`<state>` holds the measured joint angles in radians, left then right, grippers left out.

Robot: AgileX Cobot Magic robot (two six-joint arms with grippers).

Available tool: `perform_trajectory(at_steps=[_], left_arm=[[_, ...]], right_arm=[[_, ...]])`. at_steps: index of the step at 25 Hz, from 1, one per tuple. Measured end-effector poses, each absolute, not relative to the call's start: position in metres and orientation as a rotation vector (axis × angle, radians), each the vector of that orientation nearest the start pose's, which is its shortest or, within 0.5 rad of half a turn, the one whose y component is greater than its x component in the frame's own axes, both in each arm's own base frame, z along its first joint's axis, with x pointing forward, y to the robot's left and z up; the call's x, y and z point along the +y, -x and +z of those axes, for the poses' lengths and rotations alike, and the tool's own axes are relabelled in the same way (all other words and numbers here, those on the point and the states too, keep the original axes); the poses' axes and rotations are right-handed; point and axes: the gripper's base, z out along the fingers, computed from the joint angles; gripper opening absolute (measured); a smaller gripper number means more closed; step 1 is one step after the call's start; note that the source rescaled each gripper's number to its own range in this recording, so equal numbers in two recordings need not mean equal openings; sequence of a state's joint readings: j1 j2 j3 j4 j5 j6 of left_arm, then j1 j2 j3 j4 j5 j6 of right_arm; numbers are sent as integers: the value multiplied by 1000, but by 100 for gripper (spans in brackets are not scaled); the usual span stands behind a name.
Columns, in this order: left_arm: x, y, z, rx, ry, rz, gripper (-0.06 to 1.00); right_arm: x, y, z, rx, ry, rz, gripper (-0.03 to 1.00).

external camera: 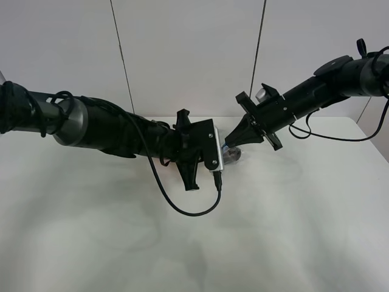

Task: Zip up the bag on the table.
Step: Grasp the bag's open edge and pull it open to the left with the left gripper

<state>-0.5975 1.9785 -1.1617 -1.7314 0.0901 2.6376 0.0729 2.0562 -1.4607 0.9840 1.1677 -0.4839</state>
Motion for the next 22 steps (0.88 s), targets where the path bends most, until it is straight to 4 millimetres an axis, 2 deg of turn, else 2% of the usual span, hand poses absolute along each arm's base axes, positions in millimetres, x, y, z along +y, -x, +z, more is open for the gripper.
perform_trajectory(at_steps=[7, 14, 22], left_arm=[[-217, -356, 168, 1665, -1524, 99, 2], [-196, -368, 170, 1651, -1533, 162, 0], [-156, -386, 174, 1686, -1494, 260, 0]], right_arm=[[100, -400, 196, 2742, 102, 1318, 0], [100, -401, 197, 2733, 92, 1326, 0], [101, -401, 197, 2727, 87, 1334, 0]])
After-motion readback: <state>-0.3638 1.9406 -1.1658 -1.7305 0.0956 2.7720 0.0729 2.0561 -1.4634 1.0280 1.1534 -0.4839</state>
